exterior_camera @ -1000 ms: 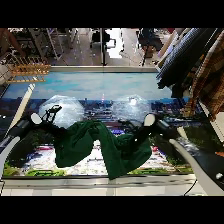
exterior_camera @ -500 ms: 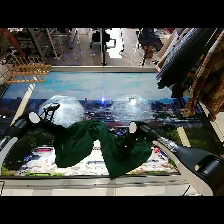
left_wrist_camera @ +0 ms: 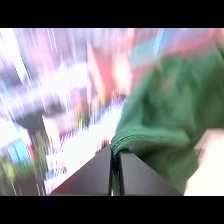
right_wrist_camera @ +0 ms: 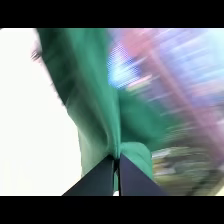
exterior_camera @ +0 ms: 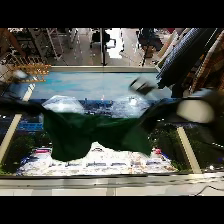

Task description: Fold the clothes and pants, and hang the long-sleeved shirts on hangers.

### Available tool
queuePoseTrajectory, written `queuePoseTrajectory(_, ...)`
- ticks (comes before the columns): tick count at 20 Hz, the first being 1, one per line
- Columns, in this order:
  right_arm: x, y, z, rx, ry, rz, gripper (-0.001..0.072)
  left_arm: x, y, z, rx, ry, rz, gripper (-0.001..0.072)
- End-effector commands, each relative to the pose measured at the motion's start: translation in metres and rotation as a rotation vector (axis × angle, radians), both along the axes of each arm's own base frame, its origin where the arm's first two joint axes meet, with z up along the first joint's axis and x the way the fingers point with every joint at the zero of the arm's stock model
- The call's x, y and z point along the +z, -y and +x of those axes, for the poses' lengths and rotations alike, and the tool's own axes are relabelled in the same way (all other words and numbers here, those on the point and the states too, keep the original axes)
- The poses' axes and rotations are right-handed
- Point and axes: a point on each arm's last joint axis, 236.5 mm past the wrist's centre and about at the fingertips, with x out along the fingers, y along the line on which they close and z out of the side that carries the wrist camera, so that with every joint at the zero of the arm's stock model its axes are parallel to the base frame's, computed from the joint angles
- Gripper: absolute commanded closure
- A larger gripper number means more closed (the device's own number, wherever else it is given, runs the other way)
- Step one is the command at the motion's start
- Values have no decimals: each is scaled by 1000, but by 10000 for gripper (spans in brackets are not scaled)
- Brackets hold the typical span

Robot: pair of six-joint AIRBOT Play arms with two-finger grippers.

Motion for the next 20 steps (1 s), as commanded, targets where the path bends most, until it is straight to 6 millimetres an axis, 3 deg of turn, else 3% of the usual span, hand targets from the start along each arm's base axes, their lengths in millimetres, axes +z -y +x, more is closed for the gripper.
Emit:
queuePoseTrajectory(1, 181, 77, -50, -163, 554, 168, 696, 200, -2, -46, 42, 473, -196, 696)
queuePoseTrajectory(3, 268, 95, -103, -149, 837, 368, 696, 288, -13, -89, 114, 728, -237, 696)
queuePoseTrajectory(4, 299, 102, -132, -123, 943, 451, 696, 322, -15, -112, 151, 843, -236, 696)
queuePoseTrajectory(5, 317, 110, -154, -113, 1011, 499, 696, 344, -13, -132, 179, 927, -229, 696)
queuePoseTrajectory(7, 327, 120, -175, -109, 1061, 529, 696, 363, -6, -156, 222, 1011, -184, 696)
queuePoseTrajectory(9, 322, 124, -169, -130, 1053, 494, 696, 366, -1, -162, 233, 1021, -181, 696)
queuePoseTrajectory(12, 310, 133, -130, -214, 1028, 359, 696, 365, -21, -150, 258, 1010, -219, 697)
queuePoseTrajectory(14, 292, 141, -87, -296, 982, 208, 696, 364, -61, -129, 321, 1006, -274, 697)
queuePoseTrajectory(16, 256, 144, -36, -368, 870, 31, 696, 350, -104, -93, 363, 963, -369, 697)
queuePoseTrajectory(18, 208, 132, 20, -384, 723, -96, 695, 293, -114, -35, 297, 769, -462, 697)
queuePoseTrajectory(20, 138, 121, 88, -394, 548, -181, 695, 202, -95, 32, 199, 495, -491, 697)
